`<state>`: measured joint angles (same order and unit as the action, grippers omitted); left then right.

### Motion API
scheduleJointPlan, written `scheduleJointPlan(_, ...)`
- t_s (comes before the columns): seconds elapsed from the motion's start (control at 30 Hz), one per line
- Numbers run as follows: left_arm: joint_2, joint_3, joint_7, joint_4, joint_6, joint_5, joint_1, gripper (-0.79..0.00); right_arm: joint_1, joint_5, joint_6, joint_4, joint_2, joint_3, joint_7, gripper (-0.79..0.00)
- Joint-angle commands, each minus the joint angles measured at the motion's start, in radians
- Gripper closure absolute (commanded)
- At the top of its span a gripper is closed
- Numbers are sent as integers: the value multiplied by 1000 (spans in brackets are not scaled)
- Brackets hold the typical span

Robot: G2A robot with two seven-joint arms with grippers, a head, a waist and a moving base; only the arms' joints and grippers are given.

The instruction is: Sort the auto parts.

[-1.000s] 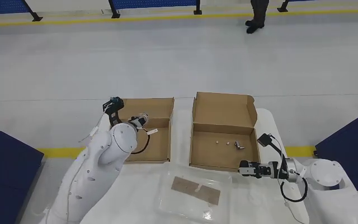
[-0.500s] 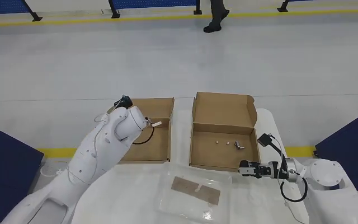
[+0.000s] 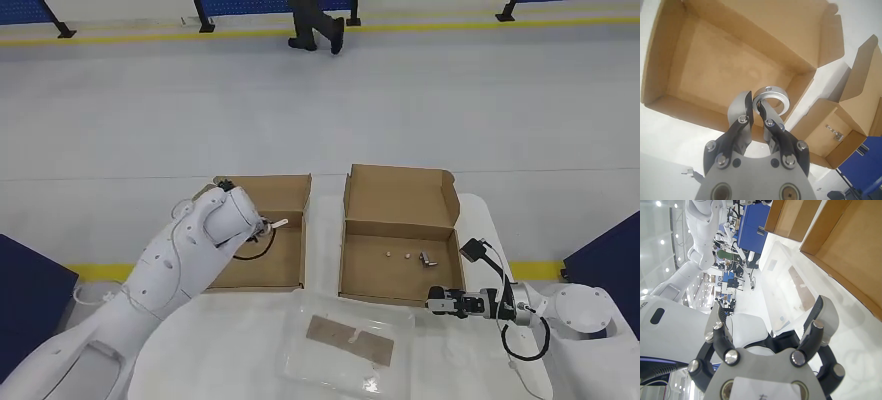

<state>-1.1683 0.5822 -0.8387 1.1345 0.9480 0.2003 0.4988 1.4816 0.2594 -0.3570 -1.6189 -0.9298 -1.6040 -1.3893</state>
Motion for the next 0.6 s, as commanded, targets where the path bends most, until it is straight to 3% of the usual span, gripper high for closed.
scheduleJointPlan(0.0, -6, -7, -43, -46, -14, -13, -16, 0, 0, 0, 0, 0, 0, 0, 0, -785)
scheduleJointPlan(0.2, -49, -65, -98, -211, -65, -77, -69, 0, 0, 0, 0, 0, 0, 0, 0, -785)
scheduleJointPlan(0.57, -152, -147, -113, -419, -111, -128, -114, 0, 0, 0, 0, 0, 0, 0, 0, -785)
